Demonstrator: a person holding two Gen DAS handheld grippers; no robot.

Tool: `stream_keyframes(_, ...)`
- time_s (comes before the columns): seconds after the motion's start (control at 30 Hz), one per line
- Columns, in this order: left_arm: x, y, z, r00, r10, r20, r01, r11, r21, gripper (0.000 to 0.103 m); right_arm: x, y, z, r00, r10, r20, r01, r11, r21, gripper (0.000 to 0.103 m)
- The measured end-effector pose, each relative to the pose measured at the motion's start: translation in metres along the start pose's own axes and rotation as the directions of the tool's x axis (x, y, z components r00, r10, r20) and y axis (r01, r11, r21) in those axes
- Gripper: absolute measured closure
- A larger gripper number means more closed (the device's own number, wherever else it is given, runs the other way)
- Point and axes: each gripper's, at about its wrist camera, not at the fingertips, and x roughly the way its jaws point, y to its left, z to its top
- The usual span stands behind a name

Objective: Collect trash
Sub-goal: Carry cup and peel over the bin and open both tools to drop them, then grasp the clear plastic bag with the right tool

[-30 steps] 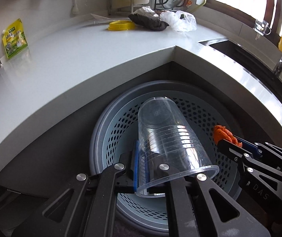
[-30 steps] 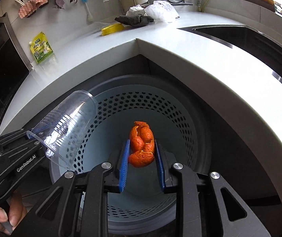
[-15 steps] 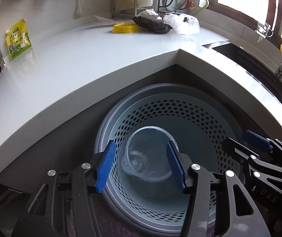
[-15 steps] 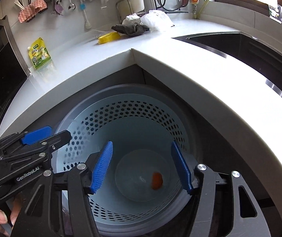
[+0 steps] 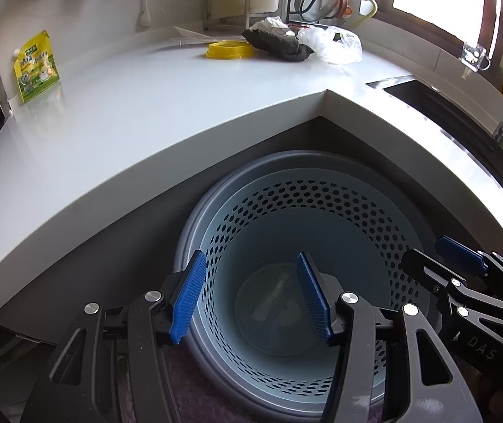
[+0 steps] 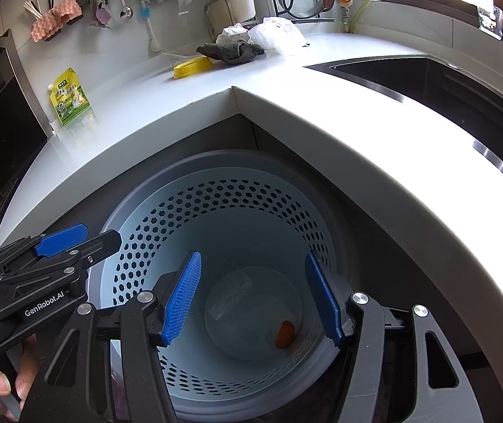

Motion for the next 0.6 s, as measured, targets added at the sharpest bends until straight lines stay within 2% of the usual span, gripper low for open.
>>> stream_keyframes(0.2,-0.001,0.005,0.001,1.0,-0.003,-0.001,0.003,1.0,-0.012,0.05,0.0,0.001,0.0,1.0,0.002,0.001,-0.002,1.0,-0.005,0.044)
stream_keyframes(0.37,-0.009,0.011,0.008,0.999,0.007,0.035,-0.007,1.0,-0.021,0.05,-0.005,0.003,0.005,1.0,0.007,0.024,-0.007,1.0,-0.016,0.044)
stream_keyframes(0.6,-0.025,0.019,0.031,0.994,0.016,0.104,-0.012,0.999,-0.036,0.041,-0.018,0.008,0.026,0.996,0.005,0.085,-0.002,0.999,-0.04,0.043)
